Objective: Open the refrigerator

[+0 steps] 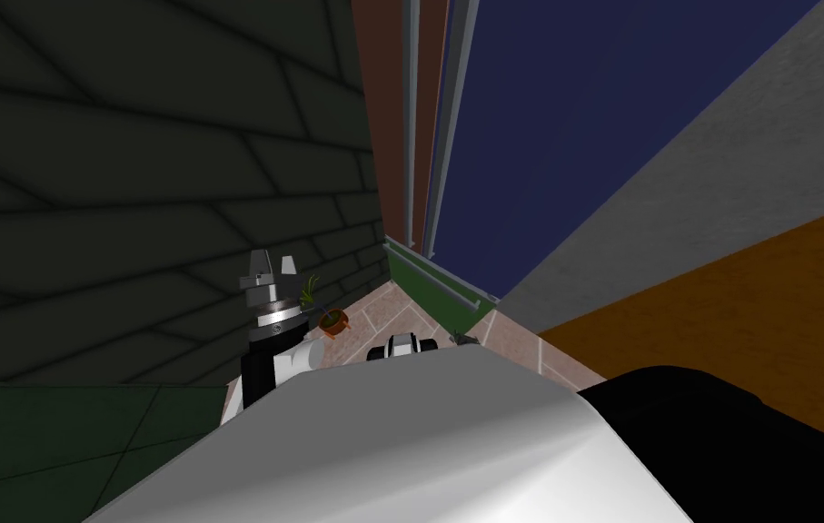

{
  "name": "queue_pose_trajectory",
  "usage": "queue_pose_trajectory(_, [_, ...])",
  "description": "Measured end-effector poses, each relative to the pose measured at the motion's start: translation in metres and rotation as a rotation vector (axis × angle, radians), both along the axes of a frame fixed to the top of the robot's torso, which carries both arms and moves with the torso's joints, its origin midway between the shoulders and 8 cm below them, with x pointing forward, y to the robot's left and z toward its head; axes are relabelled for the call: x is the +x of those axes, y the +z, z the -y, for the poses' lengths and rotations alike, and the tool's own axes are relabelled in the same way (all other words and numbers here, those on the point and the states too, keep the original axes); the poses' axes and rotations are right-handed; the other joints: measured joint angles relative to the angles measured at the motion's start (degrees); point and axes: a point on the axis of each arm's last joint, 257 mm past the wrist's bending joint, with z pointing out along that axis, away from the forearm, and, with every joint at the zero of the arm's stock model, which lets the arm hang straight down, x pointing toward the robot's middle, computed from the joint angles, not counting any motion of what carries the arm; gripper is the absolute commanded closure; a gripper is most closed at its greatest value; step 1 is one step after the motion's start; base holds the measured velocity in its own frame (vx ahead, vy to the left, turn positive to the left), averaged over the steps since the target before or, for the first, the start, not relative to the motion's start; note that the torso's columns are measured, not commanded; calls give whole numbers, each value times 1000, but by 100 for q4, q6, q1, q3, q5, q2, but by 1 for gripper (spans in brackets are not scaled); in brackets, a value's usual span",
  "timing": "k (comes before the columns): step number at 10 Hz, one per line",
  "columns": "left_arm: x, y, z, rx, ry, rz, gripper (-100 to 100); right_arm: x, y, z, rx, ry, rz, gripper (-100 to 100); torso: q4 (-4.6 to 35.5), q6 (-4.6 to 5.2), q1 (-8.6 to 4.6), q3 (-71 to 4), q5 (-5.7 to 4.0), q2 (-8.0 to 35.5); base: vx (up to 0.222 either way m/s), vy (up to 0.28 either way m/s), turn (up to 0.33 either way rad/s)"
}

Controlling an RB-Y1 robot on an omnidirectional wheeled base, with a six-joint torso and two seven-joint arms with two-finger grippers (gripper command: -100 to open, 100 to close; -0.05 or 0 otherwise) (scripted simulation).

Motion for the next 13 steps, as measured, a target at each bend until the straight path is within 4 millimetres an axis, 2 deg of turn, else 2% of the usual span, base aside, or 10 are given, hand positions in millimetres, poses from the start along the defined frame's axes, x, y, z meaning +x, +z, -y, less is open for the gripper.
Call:
queue_pose_trajectory(6, [0,0,0,0,0,0,0,-27,-13,19,-234,68,-142,-100,2,3,6,4,1,7,-1,-59,84])
queue_pose_trajectory(13, [0,0,0,0,0,0,0,-38,-8,33,-517,178,-258,-100,2,4,4,5,0,8,-9,-56,72])
